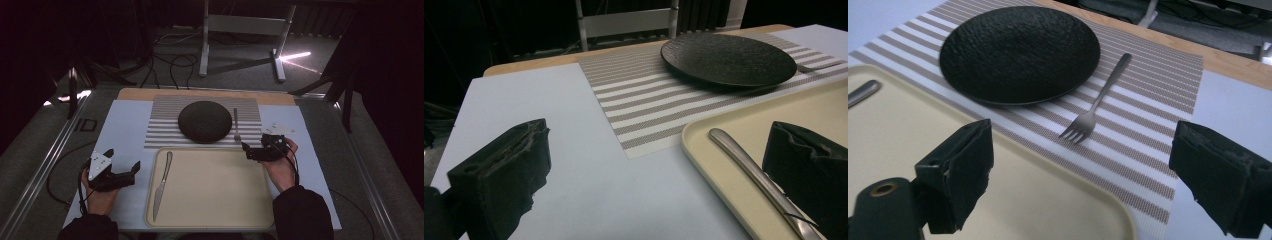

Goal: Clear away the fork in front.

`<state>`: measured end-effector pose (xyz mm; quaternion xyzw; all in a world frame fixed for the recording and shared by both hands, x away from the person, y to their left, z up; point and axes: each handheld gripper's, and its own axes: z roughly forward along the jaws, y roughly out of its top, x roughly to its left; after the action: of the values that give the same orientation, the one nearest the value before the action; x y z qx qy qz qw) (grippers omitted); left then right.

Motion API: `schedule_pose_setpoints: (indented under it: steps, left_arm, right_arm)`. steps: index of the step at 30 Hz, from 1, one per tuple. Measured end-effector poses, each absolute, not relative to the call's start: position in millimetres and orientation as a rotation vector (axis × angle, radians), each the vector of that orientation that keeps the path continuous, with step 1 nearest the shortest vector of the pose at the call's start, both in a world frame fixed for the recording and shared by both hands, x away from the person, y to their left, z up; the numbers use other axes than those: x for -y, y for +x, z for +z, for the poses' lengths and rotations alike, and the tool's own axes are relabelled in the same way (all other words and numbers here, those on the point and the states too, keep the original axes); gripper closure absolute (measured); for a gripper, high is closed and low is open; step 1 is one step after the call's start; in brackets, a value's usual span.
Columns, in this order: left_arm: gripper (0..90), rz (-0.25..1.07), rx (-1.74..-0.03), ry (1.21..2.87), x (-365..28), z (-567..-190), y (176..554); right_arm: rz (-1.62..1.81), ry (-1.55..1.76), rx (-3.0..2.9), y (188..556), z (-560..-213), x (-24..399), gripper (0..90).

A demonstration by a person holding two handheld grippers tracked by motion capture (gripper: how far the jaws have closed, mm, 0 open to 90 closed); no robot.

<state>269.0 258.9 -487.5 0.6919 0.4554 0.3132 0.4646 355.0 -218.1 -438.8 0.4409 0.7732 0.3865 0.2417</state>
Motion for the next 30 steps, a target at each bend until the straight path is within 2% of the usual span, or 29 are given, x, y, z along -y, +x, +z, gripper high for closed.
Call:
schedule_pose_setpoints:
  steps: [11,30]
  left_arm:
    - [0.1,0.763,-1.111,1.692,-259.4,-487.2,268.8]
    - [0.1,0.757,-1.109,1.688,-260.5,-487.1,268.8]
  right_arm:
    - [1.049,1.238,-2.064,388.7,-413.0,210.4,11.5]
    - [0.963,1.307,-2.028,450.4,-405.6,204.7,11.5]
